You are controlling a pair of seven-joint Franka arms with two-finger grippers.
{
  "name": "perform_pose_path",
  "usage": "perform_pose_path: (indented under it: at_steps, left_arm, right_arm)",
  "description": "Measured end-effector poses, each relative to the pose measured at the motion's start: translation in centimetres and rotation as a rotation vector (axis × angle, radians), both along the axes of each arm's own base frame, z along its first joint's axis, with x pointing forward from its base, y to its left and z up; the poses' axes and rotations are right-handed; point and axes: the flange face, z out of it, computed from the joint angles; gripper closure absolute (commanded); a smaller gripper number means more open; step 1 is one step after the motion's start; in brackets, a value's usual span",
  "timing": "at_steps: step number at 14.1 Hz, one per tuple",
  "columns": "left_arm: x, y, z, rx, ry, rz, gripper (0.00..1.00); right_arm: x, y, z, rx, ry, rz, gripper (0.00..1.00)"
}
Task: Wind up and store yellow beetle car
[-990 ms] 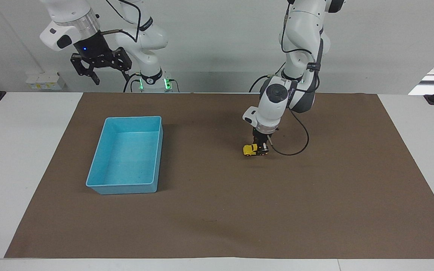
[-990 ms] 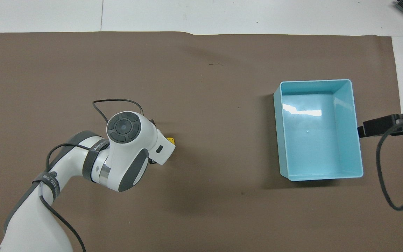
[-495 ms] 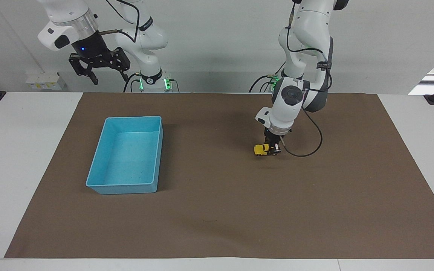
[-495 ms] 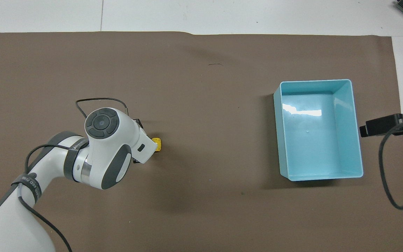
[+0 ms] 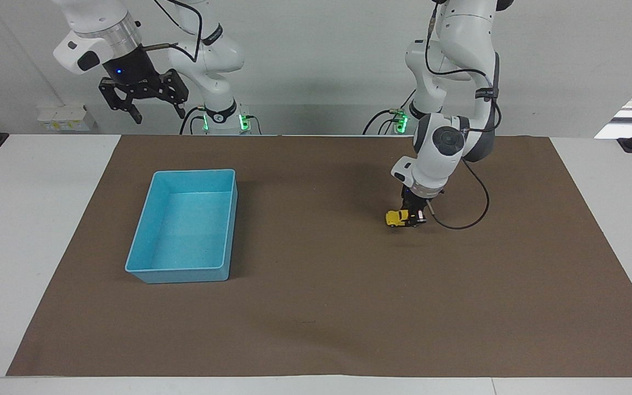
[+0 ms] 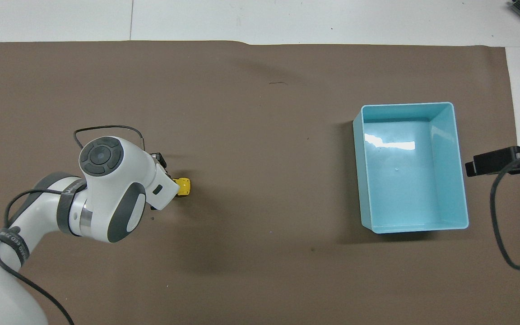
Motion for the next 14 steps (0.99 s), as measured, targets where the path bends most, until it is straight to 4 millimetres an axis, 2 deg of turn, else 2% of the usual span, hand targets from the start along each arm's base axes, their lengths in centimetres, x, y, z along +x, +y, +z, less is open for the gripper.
perform_pose_path:
  at_steps: [5, 6, 7, 9, 11, 14]
  left_arm:
    - [0.6, 3.5, 0.0, 0.000, 0.011, 0.009, 1.00]
    - [0.7, 4.0, 0.0, 0.004, 0.013, 0.003, 0.53]
    - [0.8, 4.3, 0.0, 0.012, 0.015, -0.005, 0.01]
    - [0.9, 4.8, 0.1, 0.030, 0.035, -0.010, 0.00]
    - [1.6, 6.4, 1.0, 0.040, 0.068, 0.010, 0.00]
    - [3.6, 6.9, 4.6, 0.034, 0.051, 0.018, 0.00]
  right_arm:
    - [0.0, 0.0, 0.0, 0.000, 0.000, 0.000, 0.00]
    - [0.0, 0.0, 0.0, 0.000, 0.000, 0.000, 0.00]
    - [0.0, 0.0, 0.0, 0.000, 0.000, 0.000, 0.00]
    - [0.0, 0.0, 0.0, 0.000, 0.000, 0.000, 0.00]
    - [0.0, 0.0, 0.0, 0.000, 0.000, 0.000, 0.00]
    - [0.0, 0.0, 0.0, 0.000, 0.000, 0.000, 0.00]
